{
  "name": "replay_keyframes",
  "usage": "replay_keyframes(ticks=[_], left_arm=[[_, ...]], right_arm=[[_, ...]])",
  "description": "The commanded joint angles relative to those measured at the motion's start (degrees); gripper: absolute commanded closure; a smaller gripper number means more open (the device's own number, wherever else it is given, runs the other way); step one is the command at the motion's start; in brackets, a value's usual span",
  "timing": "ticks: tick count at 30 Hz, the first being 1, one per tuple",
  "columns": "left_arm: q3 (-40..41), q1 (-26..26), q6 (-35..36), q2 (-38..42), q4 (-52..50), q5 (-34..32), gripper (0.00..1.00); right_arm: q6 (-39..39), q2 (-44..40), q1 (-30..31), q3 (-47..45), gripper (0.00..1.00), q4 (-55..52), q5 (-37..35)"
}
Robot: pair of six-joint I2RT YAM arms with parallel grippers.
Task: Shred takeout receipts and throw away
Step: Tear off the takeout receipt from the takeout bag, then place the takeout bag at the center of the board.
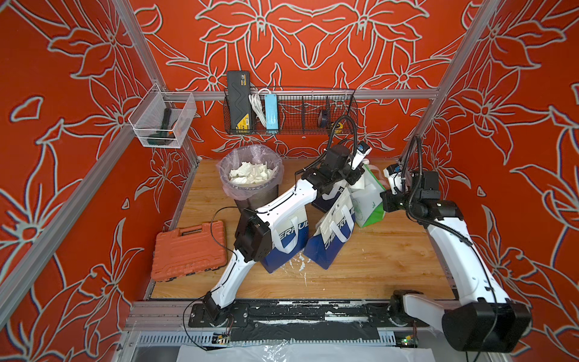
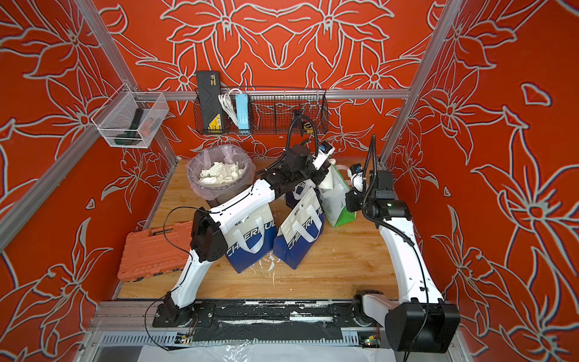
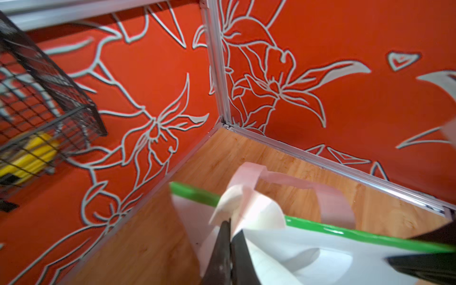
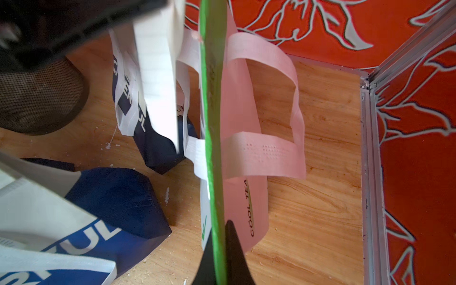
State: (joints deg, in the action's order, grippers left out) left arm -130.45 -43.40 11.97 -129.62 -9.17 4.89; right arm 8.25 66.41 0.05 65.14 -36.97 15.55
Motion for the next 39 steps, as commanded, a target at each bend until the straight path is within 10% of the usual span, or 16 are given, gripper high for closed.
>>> replay_keyframes(ticks=[1,13,24,31,39], left_arm=[[-2.83,1.21,0.85,5.14,5.54,-3.84,1.00],[-3.66,1.99,-0.24,7.99,4.36,-0.72,1.00],[2.78,7.35,-7.46,17.87,0.38,15.54,1.00],[8.96,12.04,-9.42,25.20,-2.75,23.72,1.00],[20.83,18.43,-13.24,35.81,-0.38,29.92,1.00]], right_arm=[[-0.08,1.35,0.10,-0.04,1.00,-9.65,-4.03],[-1.36,2.09,0.18,0.28,1.00,-3.30,-4.74],[-7.47,9.64,0.21,3.66,1.00,9.66,0.99],[-3.08,6.91,0.21,6.70,0.48,7.76,2.56],[-2.55,1.59,0.54,11.24,0.36,8.00,14.25]])
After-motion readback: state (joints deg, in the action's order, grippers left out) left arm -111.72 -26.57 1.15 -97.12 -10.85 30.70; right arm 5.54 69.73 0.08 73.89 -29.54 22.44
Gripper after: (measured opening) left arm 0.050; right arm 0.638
